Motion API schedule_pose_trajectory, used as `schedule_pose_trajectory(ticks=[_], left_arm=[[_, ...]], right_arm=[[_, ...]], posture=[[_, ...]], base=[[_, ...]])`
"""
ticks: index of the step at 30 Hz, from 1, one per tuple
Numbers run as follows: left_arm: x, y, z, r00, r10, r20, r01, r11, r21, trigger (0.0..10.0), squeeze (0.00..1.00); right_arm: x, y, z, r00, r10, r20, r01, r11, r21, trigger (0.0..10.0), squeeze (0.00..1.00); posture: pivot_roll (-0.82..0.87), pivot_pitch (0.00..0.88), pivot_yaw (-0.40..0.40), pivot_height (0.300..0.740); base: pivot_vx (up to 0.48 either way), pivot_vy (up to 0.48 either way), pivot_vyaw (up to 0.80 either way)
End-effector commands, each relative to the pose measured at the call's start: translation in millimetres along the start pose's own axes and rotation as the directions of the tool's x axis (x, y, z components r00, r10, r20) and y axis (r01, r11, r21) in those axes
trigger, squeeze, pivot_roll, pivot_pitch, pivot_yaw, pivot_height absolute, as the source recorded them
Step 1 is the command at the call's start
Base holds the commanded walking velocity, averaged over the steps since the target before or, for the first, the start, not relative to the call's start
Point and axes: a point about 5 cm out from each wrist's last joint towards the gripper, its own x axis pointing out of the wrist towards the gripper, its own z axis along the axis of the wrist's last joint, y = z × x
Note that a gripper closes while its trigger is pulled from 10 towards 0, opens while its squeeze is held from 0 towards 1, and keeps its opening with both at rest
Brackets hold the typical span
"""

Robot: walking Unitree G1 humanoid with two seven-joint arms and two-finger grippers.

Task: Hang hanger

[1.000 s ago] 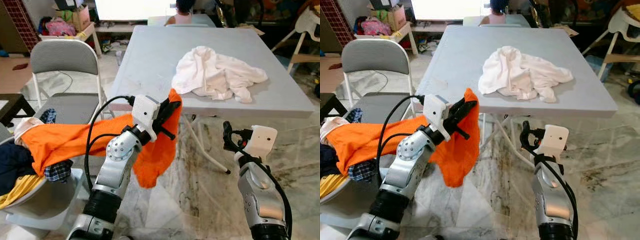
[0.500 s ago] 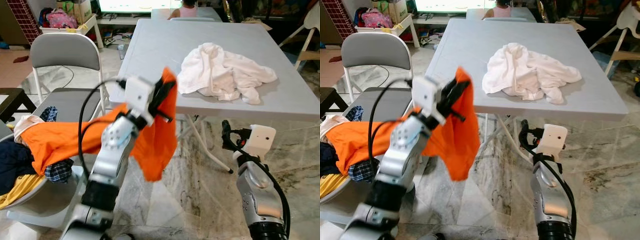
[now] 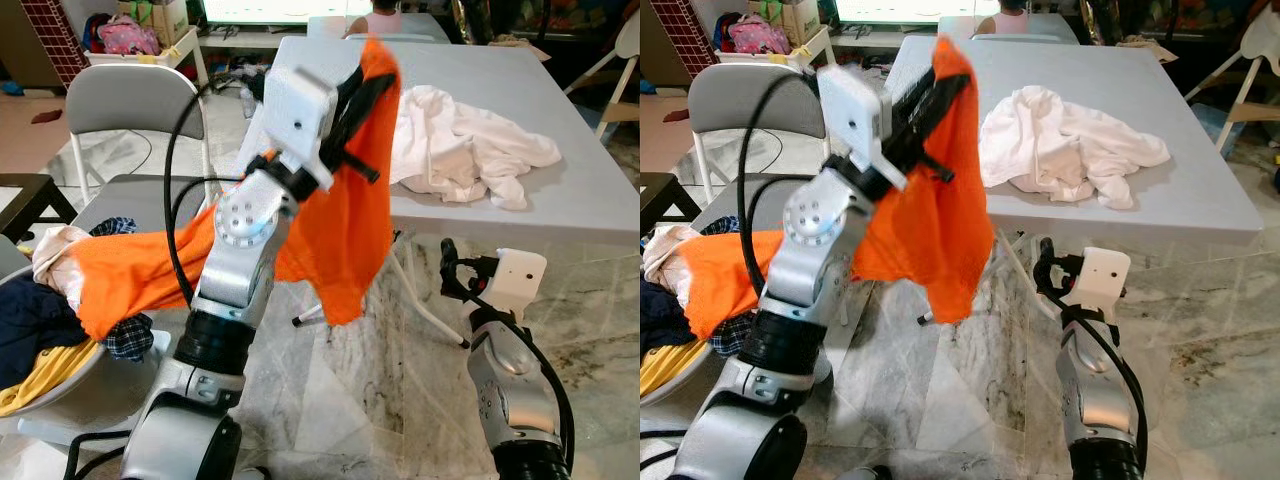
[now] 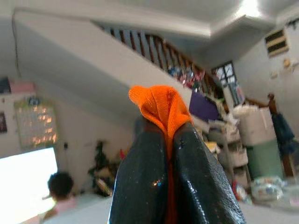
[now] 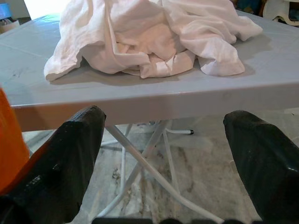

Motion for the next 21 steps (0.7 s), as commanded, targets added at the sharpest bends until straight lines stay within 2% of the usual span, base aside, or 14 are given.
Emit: schedule_pose_trajectory(ticks=[1,6,9,10,11,13,14,15,17,18,20,21], left_arm=[[7.9,-2.2,12.8,0.999,-0.015,0.050,0.016,1.000,-0.012,10.0,0.00],[7.3,-5.5,11.6,0.999,-0.032,0.043,0.033,0.999,-0.015,10.0,0.00],[-8.0,-8.4,-11.3,0.998,-0.024,-0.054,0.021,0.999,-0.047,10.0,0.00],[-15.6,-8.7,-20.8,0.995,-0.017,-0.096,0.011,0.998,-0.056,10.0,0.00],[-29.4,-8.4,-36.5,0.986,-0.005,-0.166,-0.004,0.998,-0.058,10.0,0.00],[-29.4,-8.4,-36.5,0.986,-0.005,-0.166,-0.004,0.998,-0.058,10.0,0.00],[-39.6,-8.5,-46.4,0.977,0.001,-0.212,-0.013,0.998,-0.058,10.0,0.00],[-60.2,-7.2,-64.7,0.954,0.021,-0.300,-0.039,0.998,-0.054,10.0,0.00],[-89.6,-6.3,-85.9,0.911,0.040,-0.410,-0.062,0.997,-0.039,10.0,0.00],[-89.6,-6.3,-85.9,0.911,0.040,-0.410,-0.062,0.997,-0.039,10.0,0.00],[-112.5,-6.0,-99.2,0.873,0.054,-0.484,-0.074,0.997,-0.022,10.0,0.00],[-112.5,-6.0,-99.2,0.873,0.054,-0.484,-0.074,0.997,-0.022,10.0,0.00]], right_arm=[[3.4,1.7,2.5,1.000,0.011,0.012,-0.011,1.000,-0.007,10.0,0.00],[4.1,3.5,2.2,1.000,0.018,0.010,-0.018,1.000,-0.008,10.0,0.00],[2.6,5.5,-0.6,1.000,0.025,0.002,-0.025,1.000,-0.012,10.0,0.00],[1.8,5.5,-2.0,1.000,0.026,-0.002,-0.026,1.000,-0.014,10.0,0.00],[0.3,4.7,-3.9,1.000,0.025,-0.008,-0.025,1.000,-0.017,10.0,0.00],[0.3,4.7,-3.9,1.000,0.025,-0.008,-0.025,1.000,-0.017,10.0,0.00],[-0.7,4.1,-5.2,1.000,0.023,-0.012,-0.024,1.000,-0.018,10.0,0.00],[-2.9,2.6,-7.4,1.000,0.020,-0.018,-0.020,1.000,-0.021,10.0,0.00],[-5.9,0.4,-9.9,1.000,0.014,-0.026,-0.015,1.000,-0.026,10.0,0.00],[-5.9,0.4,-9.9,1.000,0.014,-0.026,-0.015,1.000,-0.026,10.0,0.00],[-7.9,-1.5,-11.3,0.999,0.007,-0.032,-0.008,0.999,-0.032,10.0,0.00],[-7.9,-1.5,-11.3,0.999,0.007,-0.032,-0.008,0.999,-0.032,10.0,0.00]], posture=[[0.03,0.067,0.019,0.740],[0.03,0.070,0.016,0.740],[0.03,0.077,0.016,0.740],[0.03,0.082,0.017,0.740],[0.03,0.087,0.017,0.740],[0.03,0.087,0.017,0.740],[0.03,0.089,0.017,0.740],[0.03,0.098,0.017,0.740],[0.03,0.109,0.018,0.740],[0.03,0.109,0.018,0.740],[0.03,0.117,0.019,0.740],[0.03,0.117,0.019,0.740]], base=[[0.000,0.000,0.00],[0.000,0.000,0.00],[0.000,0.000,0.00],[0.000,0.000,0.00],[0.000,0.000,0.00],[0.000,0.000,0.00],[0.000,0.000,0.00],[0.000,0.000,0.00],[0.000,0.000,0.00],[0.000,0.000,0.00],[0.000,0.000,0.00],[0.000,0.000,0.00]])
